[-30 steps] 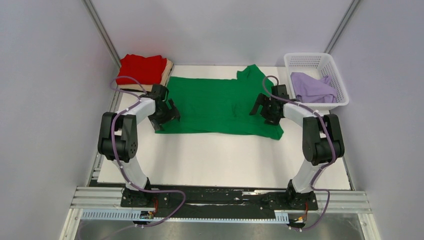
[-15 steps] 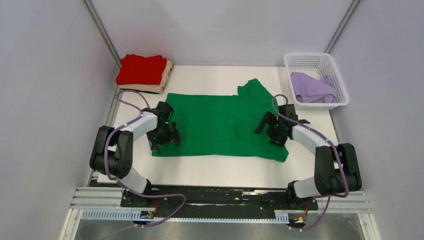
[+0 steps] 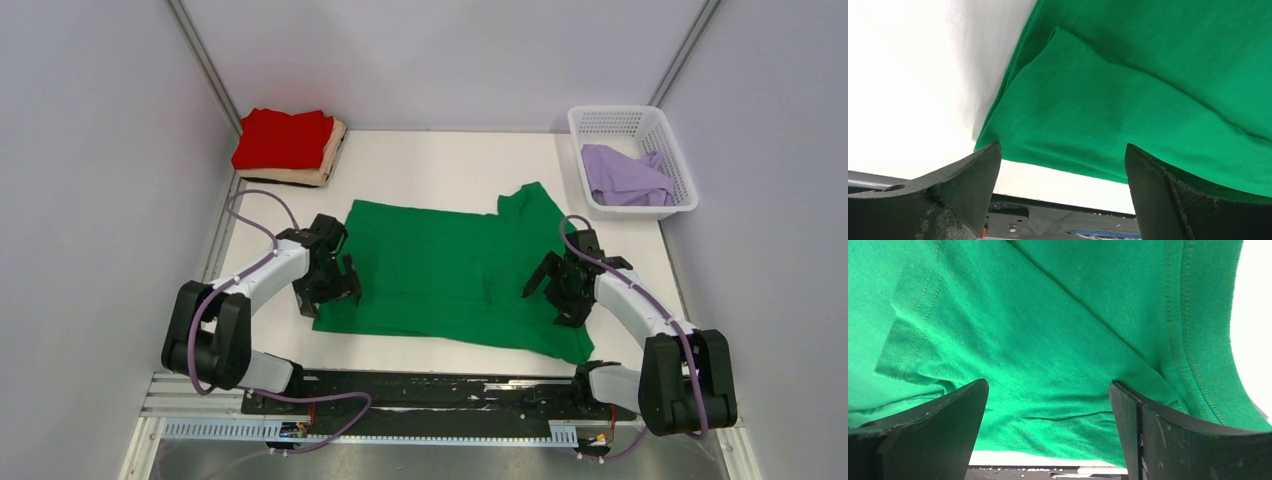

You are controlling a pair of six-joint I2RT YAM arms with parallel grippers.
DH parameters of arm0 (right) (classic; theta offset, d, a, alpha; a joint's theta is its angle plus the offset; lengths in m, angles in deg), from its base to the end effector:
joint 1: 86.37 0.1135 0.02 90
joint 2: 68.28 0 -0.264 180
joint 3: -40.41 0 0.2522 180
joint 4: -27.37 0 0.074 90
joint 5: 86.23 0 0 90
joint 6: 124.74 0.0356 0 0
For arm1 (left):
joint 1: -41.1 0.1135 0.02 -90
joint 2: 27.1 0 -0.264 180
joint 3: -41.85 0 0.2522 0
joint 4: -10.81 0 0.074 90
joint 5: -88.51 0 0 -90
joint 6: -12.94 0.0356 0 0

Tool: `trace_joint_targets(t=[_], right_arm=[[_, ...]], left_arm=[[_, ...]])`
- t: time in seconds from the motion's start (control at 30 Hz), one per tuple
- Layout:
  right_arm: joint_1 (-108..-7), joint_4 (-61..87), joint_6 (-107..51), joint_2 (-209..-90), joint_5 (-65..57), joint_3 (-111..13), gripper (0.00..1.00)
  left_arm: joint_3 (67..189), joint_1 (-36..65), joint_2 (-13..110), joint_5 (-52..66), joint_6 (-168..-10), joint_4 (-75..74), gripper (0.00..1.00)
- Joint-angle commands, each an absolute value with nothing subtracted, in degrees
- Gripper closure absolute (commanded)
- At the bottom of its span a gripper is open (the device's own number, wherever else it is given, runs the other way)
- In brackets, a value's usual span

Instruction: Fold and stack the t-shirts

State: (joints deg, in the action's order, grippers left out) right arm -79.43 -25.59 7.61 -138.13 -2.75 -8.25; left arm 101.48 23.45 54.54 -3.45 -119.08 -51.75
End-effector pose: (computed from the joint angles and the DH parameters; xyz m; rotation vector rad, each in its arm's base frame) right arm 0.1922 0.0275 0.1650 0.8661 2.7891 0.3207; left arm 0.2155 -0.0673 0.1711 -0.6445 2.9732 -0.0266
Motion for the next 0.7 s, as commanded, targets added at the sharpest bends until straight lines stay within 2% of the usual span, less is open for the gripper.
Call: trace_joint_targets(t=[0.0, 0.13, 0.27, 0.37, 0.5, 0.67], right_arm=[[-79.73, -28.33, 4.19, -136.25, 3.13, -12.68, 0.00], [-79.74, -24.93, -1.46, -135.38, 2.17, -18.99, 0.00], [-79.71, -19.20, -4.20, -138.60, -0.19, -25.08, 0.00], [-79.77, -14.56, -4.77, -143.00, -2.29, -28.86, 0.00], [-79.71, -12.88, -6.32, -150.34, 0.78, -35.67, 0.00], [-79.73, -12.90, -8.03, -158.40, 5.26, -42.54, 0.00]], left_arm=[[106.48, 23.26, 51.42, -0.57, -119.27, -49.17, 0.00], [113.11, 23.38, 51.58, -0.93, -117.95, -46.77, 0.00], [123.52, 25.29, 58.27, -6.65, -115.30, -45.72, 0.00], [132.07, 27.23, 67.95, -7.46, -112.56, -44.68, 0.00], [146.66, 29.60, 81.05, -8.44, -110.16, -45.96, 0.01], [163.45, 29.85, 95.34, -10.91, -106.62, -49.14, 0.09]])
